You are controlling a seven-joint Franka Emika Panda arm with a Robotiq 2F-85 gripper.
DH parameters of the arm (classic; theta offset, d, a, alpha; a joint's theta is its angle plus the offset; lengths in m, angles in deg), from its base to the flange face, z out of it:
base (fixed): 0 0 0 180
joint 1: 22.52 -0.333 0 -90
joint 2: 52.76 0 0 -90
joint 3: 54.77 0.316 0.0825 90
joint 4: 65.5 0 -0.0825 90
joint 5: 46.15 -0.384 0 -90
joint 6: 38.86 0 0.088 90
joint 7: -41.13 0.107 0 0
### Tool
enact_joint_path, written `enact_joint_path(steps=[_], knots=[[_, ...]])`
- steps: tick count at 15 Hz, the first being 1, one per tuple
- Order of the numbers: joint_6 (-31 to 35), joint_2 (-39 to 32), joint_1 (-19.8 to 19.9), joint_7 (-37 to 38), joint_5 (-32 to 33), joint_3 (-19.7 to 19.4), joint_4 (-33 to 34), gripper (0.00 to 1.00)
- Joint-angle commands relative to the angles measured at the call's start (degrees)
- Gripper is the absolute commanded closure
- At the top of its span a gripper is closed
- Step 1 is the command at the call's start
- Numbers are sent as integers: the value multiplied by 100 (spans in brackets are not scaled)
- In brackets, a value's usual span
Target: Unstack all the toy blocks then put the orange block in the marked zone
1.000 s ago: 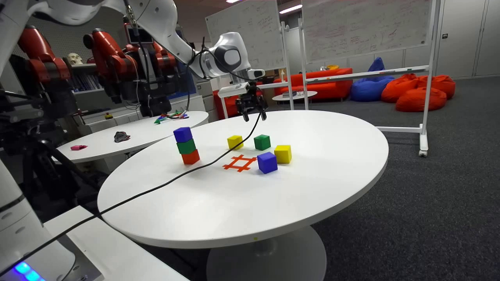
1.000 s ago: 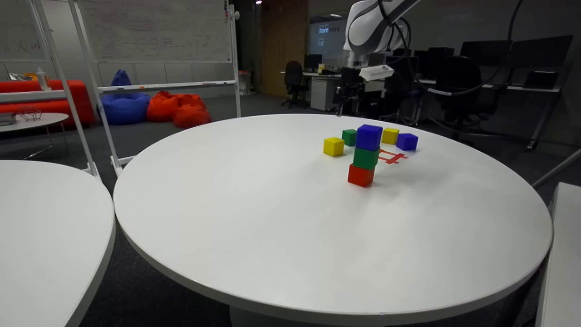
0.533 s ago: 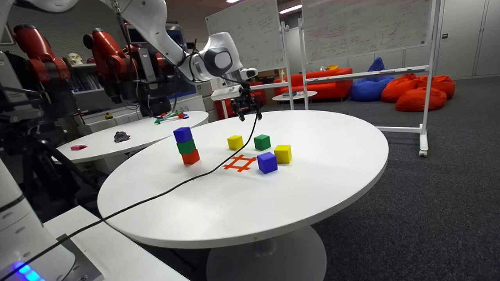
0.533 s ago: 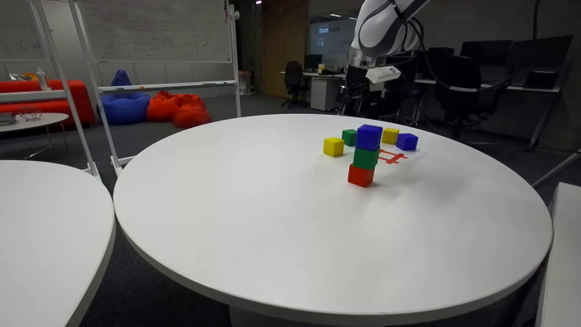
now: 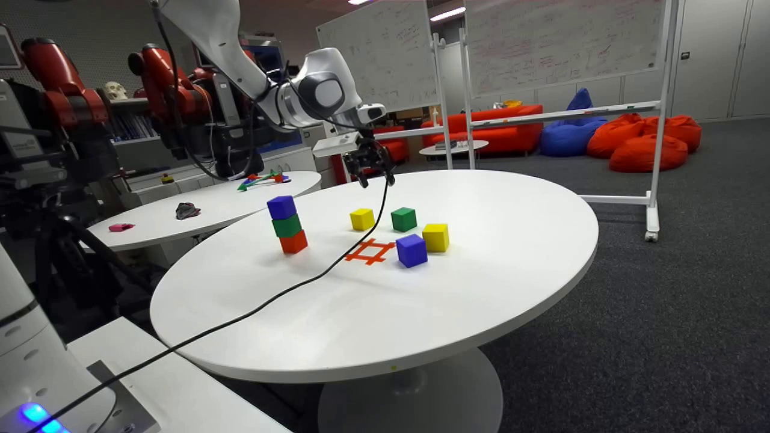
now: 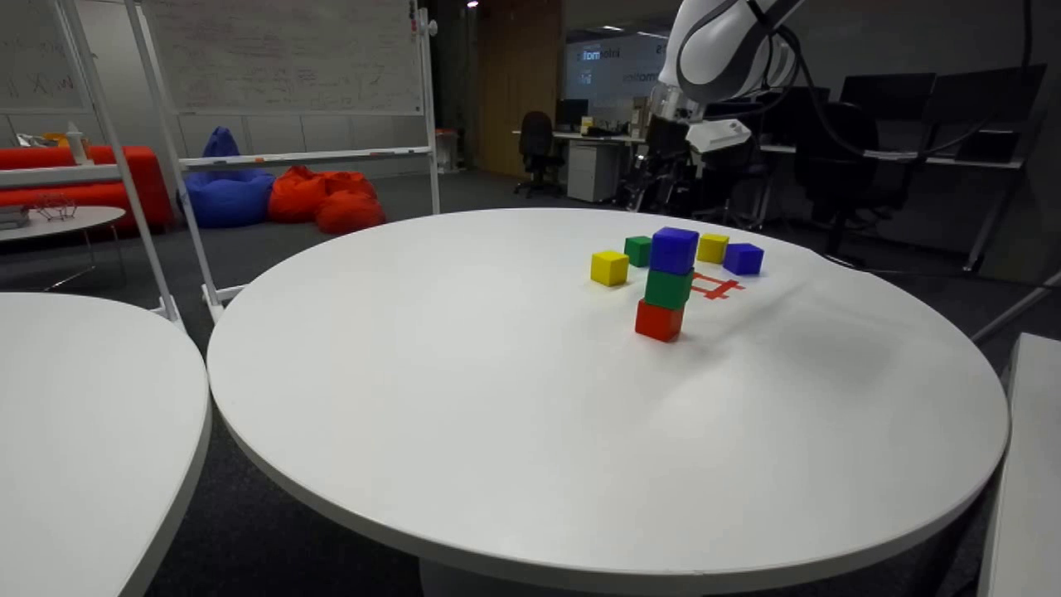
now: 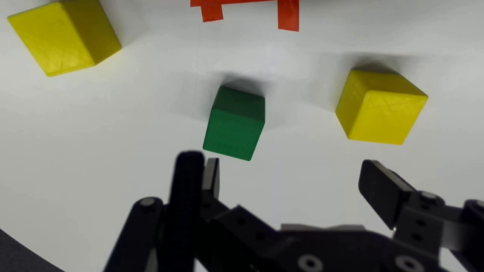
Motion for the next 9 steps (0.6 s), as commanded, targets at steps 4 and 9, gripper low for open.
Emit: enact_joint_path(steps=[4, 9], knots=[[38, 62, 21, -36, 13, 79, -77, 0], [90, 324, -270, 253, 292, -57, -413, 0]])
